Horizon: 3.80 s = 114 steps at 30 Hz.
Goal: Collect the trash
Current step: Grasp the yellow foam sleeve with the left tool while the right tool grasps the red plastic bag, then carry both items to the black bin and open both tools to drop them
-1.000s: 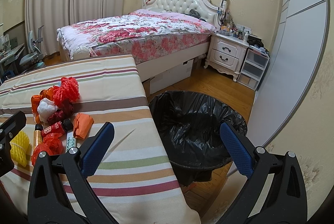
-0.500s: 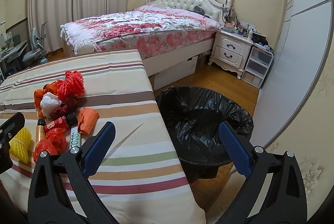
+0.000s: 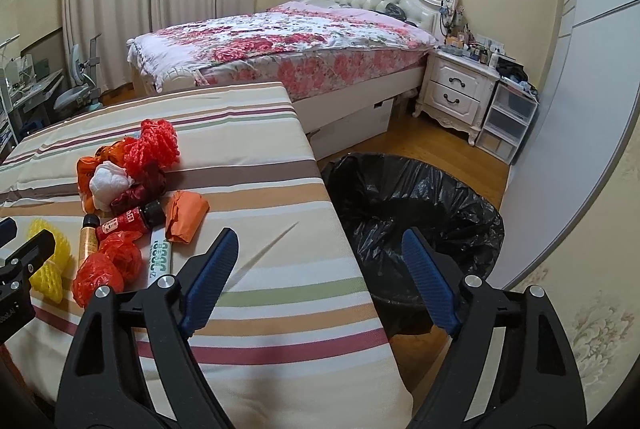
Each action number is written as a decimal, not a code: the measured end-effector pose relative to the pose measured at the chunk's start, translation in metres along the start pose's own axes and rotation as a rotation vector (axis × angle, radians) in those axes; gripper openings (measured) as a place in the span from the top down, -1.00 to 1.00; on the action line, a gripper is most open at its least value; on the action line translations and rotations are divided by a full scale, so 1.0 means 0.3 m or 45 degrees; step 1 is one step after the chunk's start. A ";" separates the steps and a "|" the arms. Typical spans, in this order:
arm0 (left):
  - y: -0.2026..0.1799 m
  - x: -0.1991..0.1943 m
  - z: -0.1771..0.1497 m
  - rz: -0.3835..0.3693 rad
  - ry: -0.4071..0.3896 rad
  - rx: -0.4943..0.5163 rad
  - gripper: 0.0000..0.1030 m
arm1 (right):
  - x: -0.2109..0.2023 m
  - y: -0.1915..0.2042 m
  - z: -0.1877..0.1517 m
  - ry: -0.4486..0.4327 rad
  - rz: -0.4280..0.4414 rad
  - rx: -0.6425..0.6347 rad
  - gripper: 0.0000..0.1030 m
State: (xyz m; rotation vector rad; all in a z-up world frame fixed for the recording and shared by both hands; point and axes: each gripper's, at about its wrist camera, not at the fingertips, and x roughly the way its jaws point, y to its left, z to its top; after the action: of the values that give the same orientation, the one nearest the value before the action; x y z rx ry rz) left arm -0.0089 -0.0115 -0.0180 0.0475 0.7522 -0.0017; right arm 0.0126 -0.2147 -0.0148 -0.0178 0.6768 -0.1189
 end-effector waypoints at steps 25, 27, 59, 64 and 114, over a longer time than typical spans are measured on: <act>0.117 0.018 -0.042 -0.039 0.075 -0.039 0.12 | -0.060 0.168 0.003 0.007 0.161 -0.104 -0.52; 0.128 0.013 -0.032 -0.022 0.057 -0.048 0.12 | -0.070 0.198 0.005 0.003 0.187 -0.128 -0.52; 0.199 -0.043 0.009 -0.001 -0.083 -0.097 0.12 | -0.091 0.304 -0.015 0.061 0.369 -0.212 0.44; 0.120 -0.046 0.073 -0.079 -0.130 -0.050 0.12 | -0.093 0.195 0.046 -0.003 0.272 -0.151 0.44; -0.672 0.350 0.309 -0.365 -0.027 0.305 -0.39 | 0.302 -0.472 0.155 0.003 -0.187 0.286 0.05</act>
State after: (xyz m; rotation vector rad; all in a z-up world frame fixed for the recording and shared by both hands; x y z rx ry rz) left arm 0.1273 -0.2154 -0.0307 0.1674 0.7290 -0.3651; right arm 0.0969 -0.3669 -0.0274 0.1484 0.6610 -0.3354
